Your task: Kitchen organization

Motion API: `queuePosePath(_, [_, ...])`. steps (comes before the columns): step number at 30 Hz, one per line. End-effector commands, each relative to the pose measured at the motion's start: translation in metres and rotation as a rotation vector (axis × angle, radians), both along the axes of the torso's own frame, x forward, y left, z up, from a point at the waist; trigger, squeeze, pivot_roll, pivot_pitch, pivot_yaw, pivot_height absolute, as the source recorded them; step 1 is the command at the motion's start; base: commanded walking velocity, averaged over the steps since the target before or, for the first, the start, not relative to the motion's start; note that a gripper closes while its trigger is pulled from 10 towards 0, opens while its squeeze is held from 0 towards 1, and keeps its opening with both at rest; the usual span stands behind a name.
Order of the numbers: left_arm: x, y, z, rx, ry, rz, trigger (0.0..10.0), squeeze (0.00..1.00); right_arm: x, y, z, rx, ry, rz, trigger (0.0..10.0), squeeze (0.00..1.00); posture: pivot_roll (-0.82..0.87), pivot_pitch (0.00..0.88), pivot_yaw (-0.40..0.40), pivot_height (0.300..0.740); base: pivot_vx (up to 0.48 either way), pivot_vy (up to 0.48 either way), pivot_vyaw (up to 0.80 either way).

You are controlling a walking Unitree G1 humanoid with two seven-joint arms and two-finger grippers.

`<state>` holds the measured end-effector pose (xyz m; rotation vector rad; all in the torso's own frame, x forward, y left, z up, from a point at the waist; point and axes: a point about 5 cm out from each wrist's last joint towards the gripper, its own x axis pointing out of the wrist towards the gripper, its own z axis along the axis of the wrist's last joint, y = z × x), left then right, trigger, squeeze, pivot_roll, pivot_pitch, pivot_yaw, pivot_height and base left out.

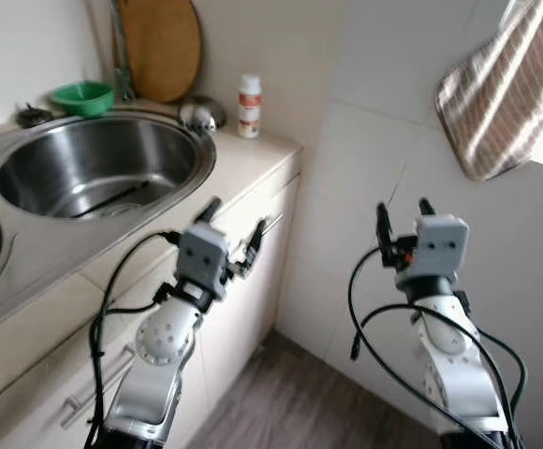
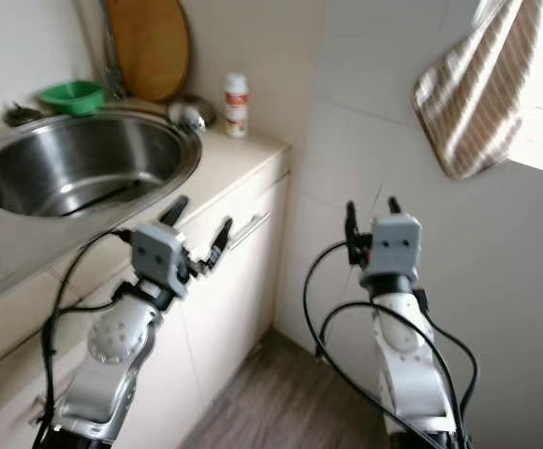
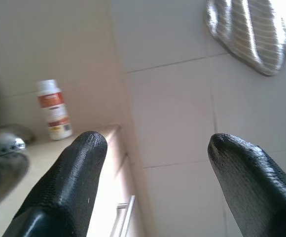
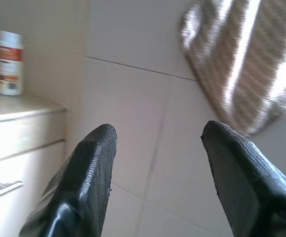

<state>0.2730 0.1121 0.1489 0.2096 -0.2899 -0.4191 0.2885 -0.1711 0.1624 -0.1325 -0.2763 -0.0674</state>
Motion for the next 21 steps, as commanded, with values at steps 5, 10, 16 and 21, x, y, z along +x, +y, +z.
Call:
queuePosePath(5, [-0.006, 0.001, -0.024, 0.086, 0.082, -0.033, 10.0, 0.0, 0.0, -0.002, -0.019, -0.016, 0.128, -0.021, 10.0, 0.0, 0.02, 0.0, -0.045, 0.74, 0.0, 0.0, -0.8])
queuePosePath(10, [-0.008, -0.001, -0.034, 0.091, 0.122, -0.055, 10.0, 0.0, -0.004, -0.001, -0.039, -0.075, 0.25, -0.034, 10.0, 0.0, 0.0, 0.0, -0.022, 0.74, 0.0, 0.0, -0.8])
queuePosePath(16, [-0.006, -0.006, -0.037, 0.1, 0.136, -0.088, 10.0, 0.0, -0.012, -0.002, -0.047, -0.121, 0.296, -0.03, 10.0, 0.0, -0.03, 0.0, -0.003, 0.74, 0.0, 0.0, -0.75])
queuePosePath(21, [-0.004, -0.009, -0.039, 0.107, 0.134, -0.116, 10.0, 0.0, -0.017, 0.0, -0.052, -0.141, 0.322, -0.04, 10.0, 0.0, -0.03, 0.0, 0.009, 0.74, 0.0, 0.0, 0.0])
